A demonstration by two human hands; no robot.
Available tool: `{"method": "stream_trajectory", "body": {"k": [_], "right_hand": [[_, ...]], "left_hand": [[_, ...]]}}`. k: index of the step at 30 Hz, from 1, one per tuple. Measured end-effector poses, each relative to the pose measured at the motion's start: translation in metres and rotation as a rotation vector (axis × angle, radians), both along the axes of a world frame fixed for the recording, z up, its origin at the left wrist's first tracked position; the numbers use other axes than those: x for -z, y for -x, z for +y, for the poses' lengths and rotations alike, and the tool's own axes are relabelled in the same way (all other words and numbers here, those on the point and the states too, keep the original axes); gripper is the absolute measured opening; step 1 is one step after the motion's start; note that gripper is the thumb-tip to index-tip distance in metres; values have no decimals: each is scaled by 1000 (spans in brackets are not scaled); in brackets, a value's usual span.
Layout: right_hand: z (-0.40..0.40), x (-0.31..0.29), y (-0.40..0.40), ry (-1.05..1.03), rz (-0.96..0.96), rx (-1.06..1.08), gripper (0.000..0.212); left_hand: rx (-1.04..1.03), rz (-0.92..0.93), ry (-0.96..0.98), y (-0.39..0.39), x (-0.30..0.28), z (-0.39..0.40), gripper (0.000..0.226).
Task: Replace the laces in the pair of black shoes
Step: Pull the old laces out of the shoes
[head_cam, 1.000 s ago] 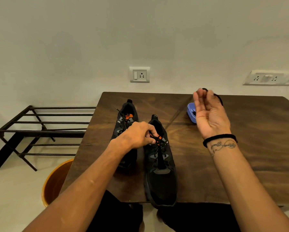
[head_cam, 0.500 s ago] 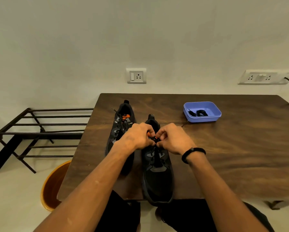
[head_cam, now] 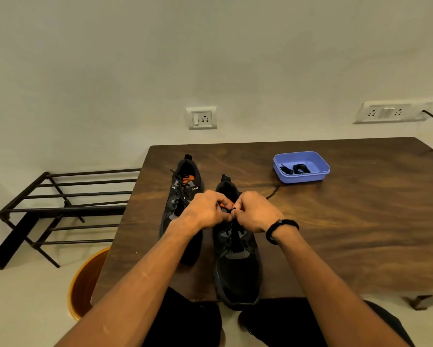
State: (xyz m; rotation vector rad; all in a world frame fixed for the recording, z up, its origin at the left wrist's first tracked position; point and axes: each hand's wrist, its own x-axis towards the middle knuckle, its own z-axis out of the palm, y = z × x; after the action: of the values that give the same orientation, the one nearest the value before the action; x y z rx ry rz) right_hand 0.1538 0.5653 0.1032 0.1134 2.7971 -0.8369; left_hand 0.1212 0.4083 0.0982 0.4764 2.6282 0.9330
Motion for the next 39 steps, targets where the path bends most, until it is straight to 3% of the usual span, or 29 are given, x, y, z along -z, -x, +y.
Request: {"method": "stream_trajectory", "body": {"k": [3, 6, 12, 17, 24, 31, 35, 39], "right_hand": [[2, -2, -3, 124, -96, -12, 33], [1, -1, -3, 210, -101, 28, 23], [-13, -1, -3, 54, 95, 67, 10], [0, -6, -10, 245, 135, 142, 15], [6, -9, -2, 497, -11, 166, 21], [6, -8, 7, 483, -103, 107, 33], [3, -12, 9, 645, -121, 146, 39], [-3, -11, 9, 733, -109, 212, 40]], "left_hand": [[12, -10, 19, -1, 1, -2, 15], [-2, -15, 3, -1, -1, -5, 15], [-144, -55, -75, -2, -3, -3, 13], [-104, 20, -10, -5, -6, 3, 16], [-30, 181, 85, -4, -2, 6, 23], [-85, 208, 78, -9, -3, 12, 9], [-147, 225, 92, -4, -10, 2, 2], [-149, 171, 74, -4, -15, -9, 9]]}}
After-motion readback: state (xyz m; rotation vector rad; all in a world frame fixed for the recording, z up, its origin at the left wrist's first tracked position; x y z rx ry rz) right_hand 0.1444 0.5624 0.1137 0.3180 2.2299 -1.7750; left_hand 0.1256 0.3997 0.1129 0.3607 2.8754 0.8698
